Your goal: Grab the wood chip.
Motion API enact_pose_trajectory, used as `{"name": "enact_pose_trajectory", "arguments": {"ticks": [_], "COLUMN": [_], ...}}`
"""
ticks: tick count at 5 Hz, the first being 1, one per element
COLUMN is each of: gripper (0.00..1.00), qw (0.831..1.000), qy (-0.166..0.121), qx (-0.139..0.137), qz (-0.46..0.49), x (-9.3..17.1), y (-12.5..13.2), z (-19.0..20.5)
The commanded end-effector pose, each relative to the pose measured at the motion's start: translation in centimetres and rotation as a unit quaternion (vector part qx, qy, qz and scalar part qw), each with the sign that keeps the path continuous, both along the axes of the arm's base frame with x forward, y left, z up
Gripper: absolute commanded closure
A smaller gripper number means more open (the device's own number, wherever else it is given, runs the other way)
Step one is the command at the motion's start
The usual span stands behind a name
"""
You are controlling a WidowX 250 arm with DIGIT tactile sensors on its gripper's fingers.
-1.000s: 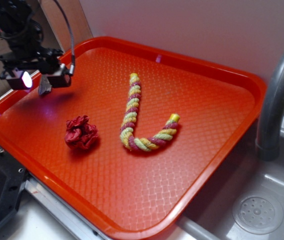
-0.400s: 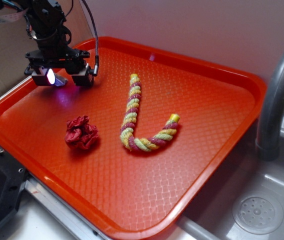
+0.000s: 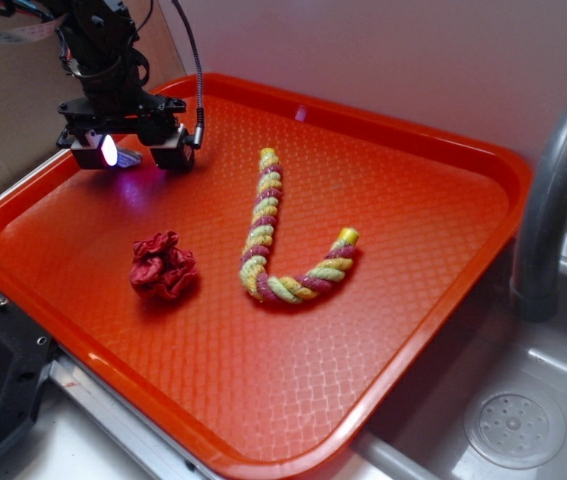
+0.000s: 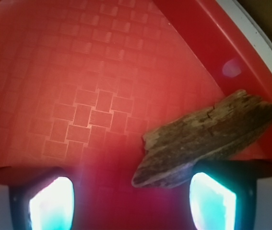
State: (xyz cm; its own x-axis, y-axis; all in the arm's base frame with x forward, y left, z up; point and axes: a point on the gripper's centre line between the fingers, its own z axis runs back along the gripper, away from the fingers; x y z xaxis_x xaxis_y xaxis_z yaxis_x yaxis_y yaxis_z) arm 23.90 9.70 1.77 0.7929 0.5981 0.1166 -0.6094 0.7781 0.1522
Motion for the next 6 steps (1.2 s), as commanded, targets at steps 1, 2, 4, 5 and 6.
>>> {"name": "enact_pose_trajectory", "arguments": {"ticks": [1,2,4,5,6], "gripper": [0.0,0.0,0.0,0.0,0.0], "qw": [0.988,0.98,0.976,0.975,0.974], "qy": [-0.002,-0.004,-0.013,-0.019,-0.02], "qx": [-0.054,-0.073,-0.088,-0.077,-0.074], "qz": [0.147,0.183,0.199,0.207,0.212], "x": [-1.6,-1.5,-1.2,-0.6,0.0], "y": [2.8,3.8,3.9,4.3,4.5], "z": [1.1,1.4,2.2,2.5,2.3]}}
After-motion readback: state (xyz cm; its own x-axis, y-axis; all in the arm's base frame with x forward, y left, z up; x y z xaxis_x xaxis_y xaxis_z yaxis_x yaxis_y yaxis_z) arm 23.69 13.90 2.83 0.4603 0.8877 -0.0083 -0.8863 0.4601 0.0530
